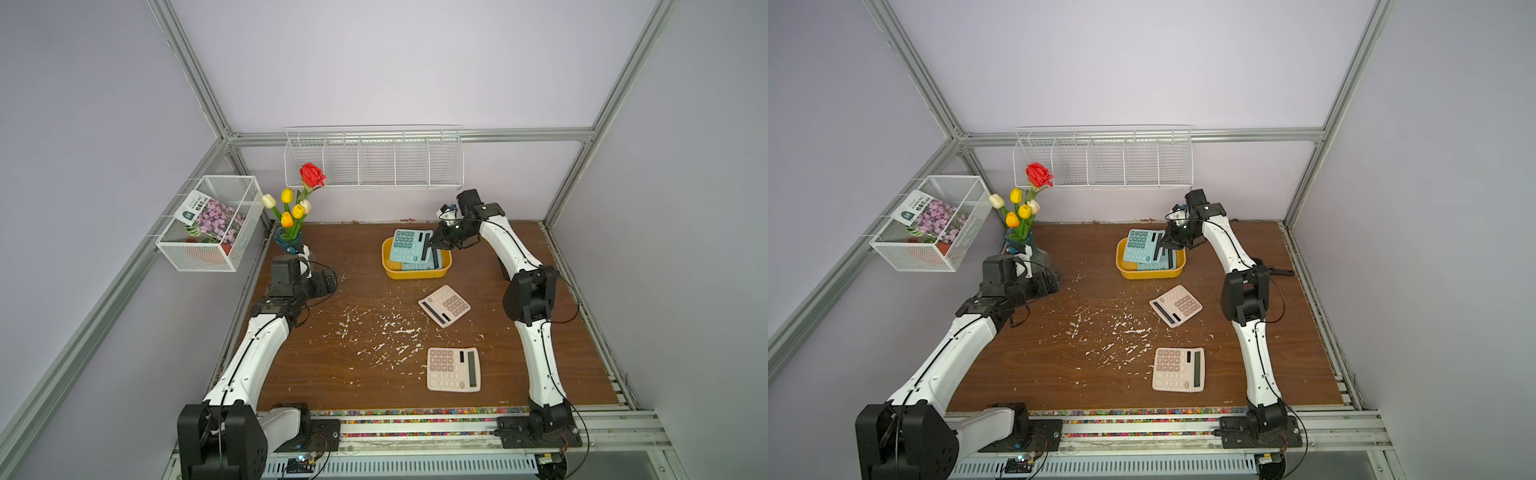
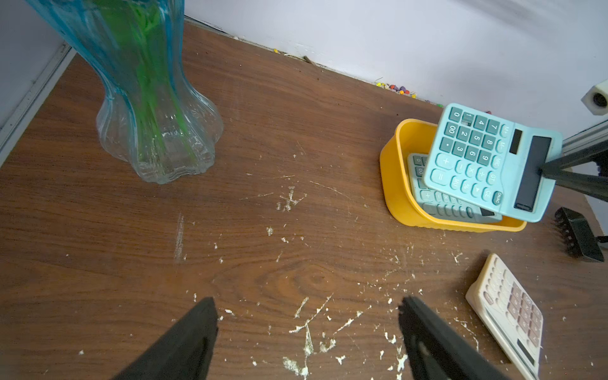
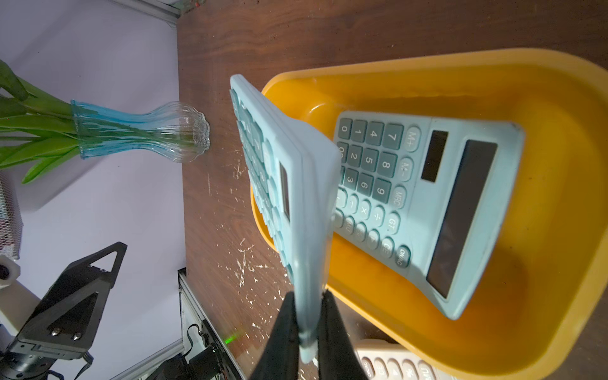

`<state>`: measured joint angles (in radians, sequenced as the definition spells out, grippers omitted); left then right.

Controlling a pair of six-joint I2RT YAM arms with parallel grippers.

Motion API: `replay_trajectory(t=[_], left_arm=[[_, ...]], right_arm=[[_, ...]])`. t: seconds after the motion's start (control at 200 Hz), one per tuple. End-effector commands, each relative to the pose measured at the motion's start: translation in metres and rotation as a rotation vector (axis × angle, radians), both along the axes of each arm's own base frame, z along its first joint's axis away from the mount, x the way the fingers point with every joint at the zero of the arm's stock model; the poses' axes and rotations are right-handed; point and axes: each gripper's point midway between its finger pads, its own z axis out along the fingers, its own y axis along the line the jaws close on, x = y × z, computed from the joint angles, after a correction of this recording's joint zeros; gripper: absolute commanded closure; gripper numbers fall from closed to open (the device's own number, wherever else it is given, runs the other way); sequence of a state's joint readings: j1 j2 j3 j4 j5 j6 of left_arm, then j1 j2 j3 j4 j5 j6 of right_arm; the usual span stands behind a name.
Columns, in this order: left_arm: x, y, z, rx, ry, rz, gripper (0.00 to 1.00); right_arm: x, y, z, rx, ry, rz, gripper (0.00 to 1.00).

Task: Put the calculator in the storage box
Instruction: Place the calculator in the storage box.

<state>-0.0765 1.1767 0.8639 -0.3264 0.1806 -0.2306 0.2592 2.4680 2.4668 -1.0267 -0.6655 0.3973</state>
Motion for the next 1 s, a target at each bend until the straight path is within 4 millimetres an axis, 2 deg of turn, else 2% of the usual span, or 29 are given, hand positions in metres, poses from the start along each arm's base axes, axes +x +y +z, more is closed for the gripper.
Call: replay_trajectory(t=[0.0, 0.27, 0.995], left_arm=[[0.001, 0.002, -0.001, 0.002, -0.003, 0.001, 0.1], [0.002, 0.002, -0.001, 0.003, -0.001, 0.002, 0.1], [0.002, 0.003, -0.004, 0.004, 0.008, 0.005, 0.1]], right_arm=[[0.005, -0.001, 0.003, 0.045, 0.008, 0.006, 1.0], [0.007, -0.007, -0.017, 0.049, 0.054, 0.006, 1.0], [0.006, -0.008, -0.048, 0.054, 0.121, 0.024, 1.0]])
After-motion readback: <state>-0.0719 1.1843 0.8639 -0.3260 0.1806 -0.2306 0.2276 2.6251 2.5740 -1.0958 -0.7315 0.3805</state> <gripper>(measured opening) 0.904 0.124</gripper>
